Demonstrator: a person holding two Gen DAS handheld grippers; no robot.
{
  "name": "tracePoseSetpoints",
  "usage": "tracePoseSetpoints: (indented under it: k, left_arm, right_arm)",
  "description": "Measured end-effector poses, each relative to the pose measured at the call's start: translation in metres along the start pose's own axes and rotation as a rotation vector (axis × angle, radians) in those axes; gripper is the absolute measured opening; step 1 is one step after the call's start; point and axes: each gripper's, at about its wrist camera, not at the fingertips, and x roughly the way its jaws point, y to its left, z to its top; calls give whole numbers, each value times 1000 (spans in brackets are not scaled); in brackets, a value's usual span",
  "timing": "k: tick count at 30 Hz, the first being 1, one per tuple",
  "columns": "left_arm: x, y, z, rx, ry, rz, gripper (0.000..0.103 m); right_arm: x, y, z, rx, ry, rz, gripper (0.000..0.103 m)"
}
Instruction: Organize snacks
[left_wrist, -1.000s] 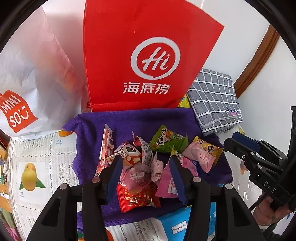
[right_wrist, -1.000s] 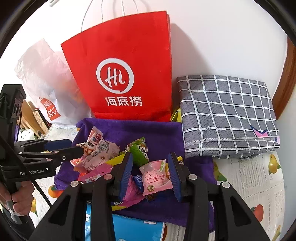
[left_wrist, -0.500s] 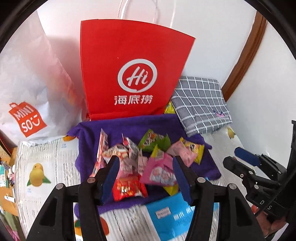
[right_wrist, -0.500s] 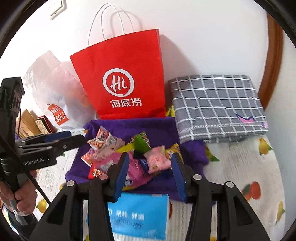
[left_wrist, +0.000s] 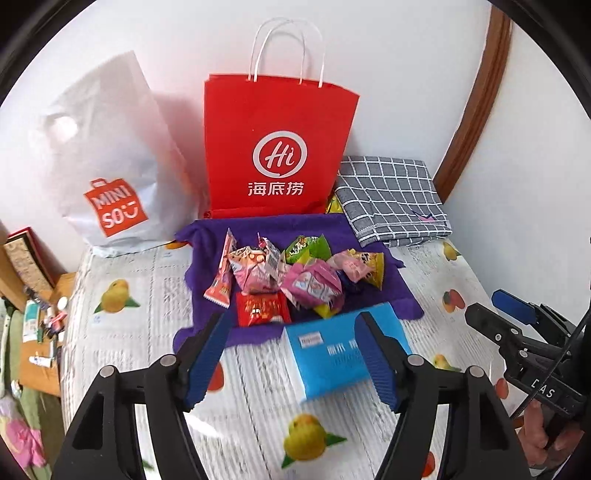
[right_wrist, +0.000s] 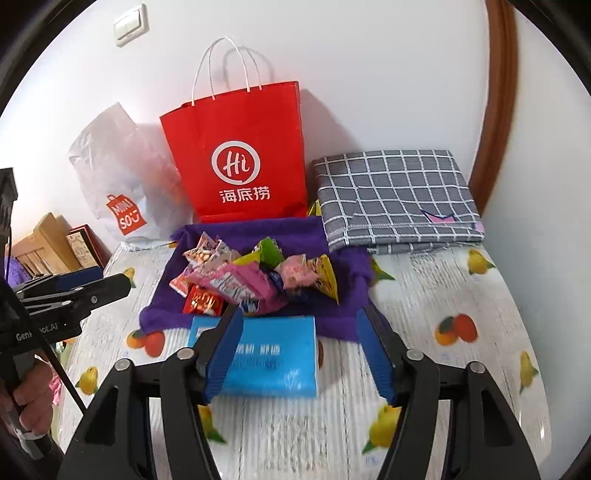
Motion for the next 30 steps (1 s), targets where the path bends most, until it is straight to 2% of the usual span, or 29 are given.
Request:
tracePoseSetpoints:
  k: [4,8,12,20,30]
  left_arm:
    - [-26,-6,-16,-5,-25,11,77]
    - [-53,-11,-34,-12,-58,15,85]
    - [-78,-18,-55,-12,-94,27,95]
    - [-107,-30,-95,-17,-130,41,96]
    - [-129,-51,-130,-5,-135,45,96]
  right_arm:
    - [-25,0,-16,13,-5,-13,67]
    - [-53,2,-36,12,-31,-47,85]
    - [-78,2,-56,23,-50,-76,92]
    - [-117,2,-91,14,-83,-133,101]
    - [-154,-7,-127,51,-120,-145,102]
